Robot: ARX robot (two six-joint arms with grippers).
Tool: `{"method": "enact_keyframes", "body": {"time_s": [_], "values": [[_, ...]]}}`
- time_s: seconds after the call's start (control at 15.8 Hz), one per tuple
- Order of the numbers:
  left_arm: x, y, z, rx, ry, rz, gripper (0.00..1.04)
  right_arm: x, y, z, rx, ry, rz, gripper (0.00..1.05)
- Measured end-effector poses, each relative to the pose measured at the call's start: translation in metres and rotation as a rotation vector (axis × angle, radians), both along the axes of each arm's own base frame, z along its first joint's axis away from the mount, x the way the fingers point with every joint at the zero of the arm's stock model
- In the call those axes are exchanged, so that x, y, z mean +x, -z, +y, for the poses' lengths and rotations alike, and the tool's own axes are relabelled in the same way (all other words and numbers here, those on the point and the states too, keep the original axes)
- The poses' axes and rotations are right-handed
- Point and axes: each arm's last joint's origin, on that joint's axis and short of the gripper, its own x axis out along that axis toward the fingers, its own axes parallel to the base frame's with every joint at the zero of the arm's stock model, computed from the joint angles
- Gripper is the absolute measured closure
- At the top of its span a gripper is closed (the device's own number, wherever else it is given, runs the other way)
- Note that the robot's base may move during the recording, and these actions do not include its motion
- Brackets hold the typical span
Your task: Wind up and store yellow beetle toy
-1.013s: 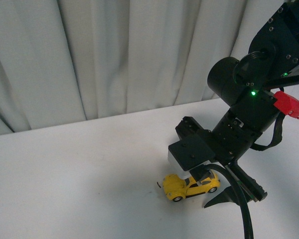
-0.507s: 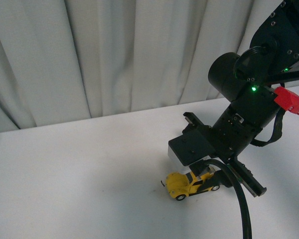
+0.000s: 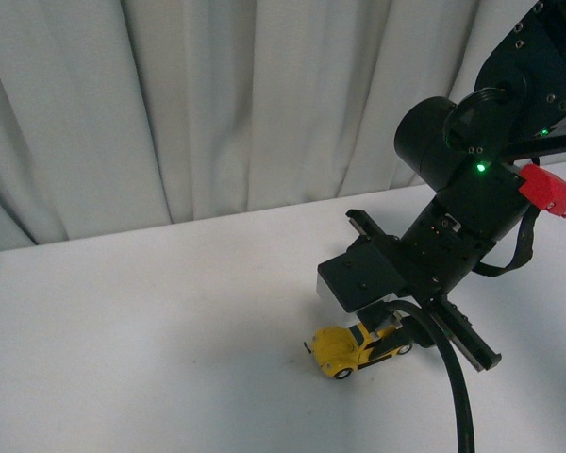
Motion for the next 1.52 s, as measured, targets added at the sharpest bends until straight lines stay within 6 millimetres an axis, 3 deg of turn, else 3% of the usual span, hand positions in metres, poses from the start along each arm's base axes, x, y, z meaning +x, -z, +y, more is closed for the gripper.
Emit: {"method": "enact_keyframes", "body": {"time_s": [0.44,0.57,1.01,1.33,1.52], "values": [[0.000,0.000,0.000,0.000,0.000,0.000,0.07,-0.009,0.006,-0.019,0.045,0.052,-0.029,0.65],[0.000,0.000,0.000,0.000,0.000,0.000,0.07,-0.018,0.008,-0.041,0.078,0.116,-0.024,0.65],[0.000,0.000,0.000,0.000,0.000,0.000,0.07,-0.040,0.009,-0.078,0.103,0.241,0.036,0.65],[0.000,0.000,0.000,0.000,0.000,0.000,0.07,-0.059,0.008,-0.104,0.103,0.334,0.081,0.65],[0.000,0.000,0.000,0.000,0.000,0.000,0.07,-0.060,0.007,-0.106,0.100,0.345,0.077,0.65]]}}
